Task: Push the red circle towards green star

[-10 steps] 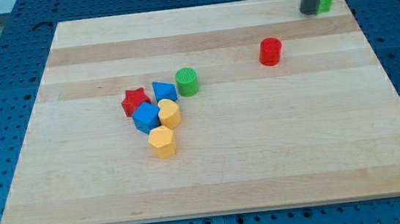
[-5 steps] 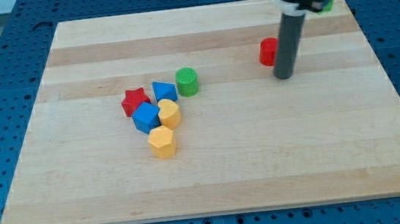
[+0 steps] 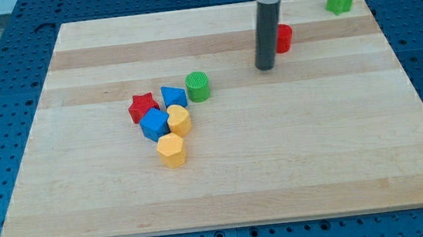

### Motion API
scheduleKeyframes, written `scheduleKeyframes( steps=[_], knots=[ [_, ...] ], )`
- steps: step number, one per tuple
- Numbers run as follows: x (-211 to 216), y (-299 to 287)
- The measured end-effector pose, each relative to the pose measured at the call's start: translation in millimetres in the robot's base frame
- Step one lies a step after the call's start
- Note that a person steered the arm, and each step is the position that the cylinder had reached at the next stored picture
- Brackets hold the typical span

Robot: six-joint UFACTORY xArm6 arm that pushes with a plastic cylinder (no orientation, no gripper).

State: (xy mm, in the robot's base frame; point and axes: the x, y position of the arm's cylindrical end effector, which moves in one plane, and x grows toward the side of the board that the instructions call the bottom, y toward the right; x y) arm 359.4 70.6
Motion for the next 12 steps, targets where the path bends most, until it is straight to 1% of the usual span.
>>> scheduleKeyframes(
  steps=[1,2,3,4,5,6,9,11,12],
  knots=[
    [-31.1,2.0],
    [-51.8,33.2],
    [-68.7,77.5],
    [-64.4,88.0],
    [-40.2,49.9],
    [-30.1,47.2],
    [-30.1,107.7],
    [-51.2,141.6],
    [-53.8,153.4]
  ],
)
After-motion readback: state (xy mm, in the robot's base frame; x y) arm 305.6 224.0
